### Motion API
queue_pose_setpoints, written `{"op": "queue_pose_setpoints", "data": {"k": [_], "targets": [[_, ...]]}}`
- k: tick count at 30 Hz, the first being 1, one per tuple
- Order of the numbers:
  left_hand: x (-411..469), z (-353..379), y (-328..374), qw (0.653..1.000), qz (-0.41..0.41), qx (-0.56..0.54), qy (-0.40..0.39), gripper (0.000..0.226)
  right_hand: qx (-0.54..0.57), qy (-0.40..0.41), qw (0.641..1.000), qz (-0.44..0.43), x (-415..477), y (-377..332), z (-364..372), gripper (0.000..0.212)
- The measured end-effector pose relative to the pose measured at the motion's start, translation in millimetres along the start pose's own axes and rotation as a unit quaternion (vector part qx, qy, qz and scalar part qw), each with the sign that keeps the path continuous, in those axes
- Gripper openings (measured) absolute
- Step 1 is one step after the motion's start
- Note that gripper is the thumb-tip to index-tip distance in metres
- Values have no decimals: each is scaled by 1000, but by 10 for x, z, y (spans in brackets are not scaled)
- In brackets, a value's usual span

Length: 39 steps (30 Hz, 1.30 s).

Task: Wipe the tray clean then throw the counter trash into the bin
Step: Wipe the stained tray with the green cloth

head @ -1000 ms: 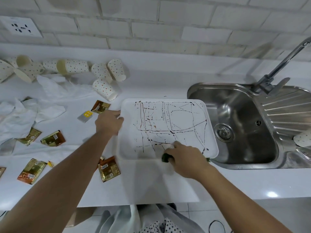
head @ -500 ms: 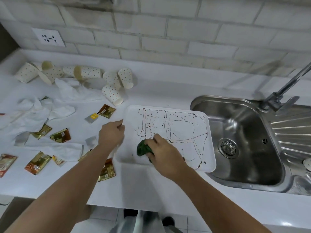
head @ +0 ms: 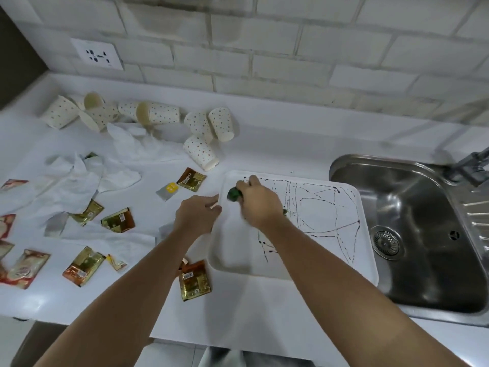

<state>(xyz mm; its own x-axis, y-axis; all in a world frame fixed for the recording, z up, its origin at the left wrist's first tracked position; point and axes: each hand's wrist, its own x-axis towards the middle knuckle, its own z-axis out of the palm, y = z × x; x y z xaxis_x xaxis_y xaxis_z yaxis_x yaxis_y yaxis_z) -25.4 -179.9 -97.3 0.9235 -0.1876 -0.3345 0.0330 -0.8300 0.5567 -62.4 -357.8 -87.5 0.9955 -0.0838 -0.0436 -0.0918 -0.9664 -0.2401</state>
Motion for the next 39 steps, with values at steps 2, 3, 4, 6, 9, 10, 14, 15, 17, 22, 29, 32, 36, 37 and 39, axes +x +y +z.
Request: {"op": "queue_pose_setpoints", "data": {"k": [2,3,4,6,9,10,14,15,17,22,29,32,36,37,39], "targets": [[8,8,-2,1000,13,-6,14,45,6,5,1000,2,-145,-20,0,19],[14,7,-6,1000,23,-8,17,46,8,-1,1000,-9,-308,-52,12,21],[25,0,-9,999,32,-7,14,47,12,-14,1000,-22,-482,-86,38,23],[44,-26,3,999,44,0,-7,51,21,-53,997,-46,-792,-170,54,26],[81,-49,23,997,58,33,-35,56,-3,-42,998,-45,-702,-199,55,25],[87,-54,26,996,61,52,-39,57,-3,-29,999,-36,-560,-200,56,25],[90,-69,59,997,39,53,-48,57,14,4,1000,27,121,-172,66,34],[83,-63,69,997,36,50,-48,57,21,9,999,34,230,-167,63,36],[73,-33,56,997,43,52,-43,56,17,17,999,44,331,-134,45,34],[94,-10,-6,998,39,-18,-40,56,-5,50,993,110,236,299,-42,21],[157,-8,-21,997,35,0,-63,62,-12,53,984,171,150,337,-2,27],[112,-22,20,996,58,27,-62,58,-15,32,995,93,282,45,45,28],[86,-29,19,997,38,-20,-61,61,-24,29,993,115,243,281,-46,24],[85,-28,11,997,37,-24,-62,61,-24,32,989,140,179,436,-85,23],[91,-30,8,997,43,-21,-61,62,-26,52,980,192,15,773,-167,21]]}}
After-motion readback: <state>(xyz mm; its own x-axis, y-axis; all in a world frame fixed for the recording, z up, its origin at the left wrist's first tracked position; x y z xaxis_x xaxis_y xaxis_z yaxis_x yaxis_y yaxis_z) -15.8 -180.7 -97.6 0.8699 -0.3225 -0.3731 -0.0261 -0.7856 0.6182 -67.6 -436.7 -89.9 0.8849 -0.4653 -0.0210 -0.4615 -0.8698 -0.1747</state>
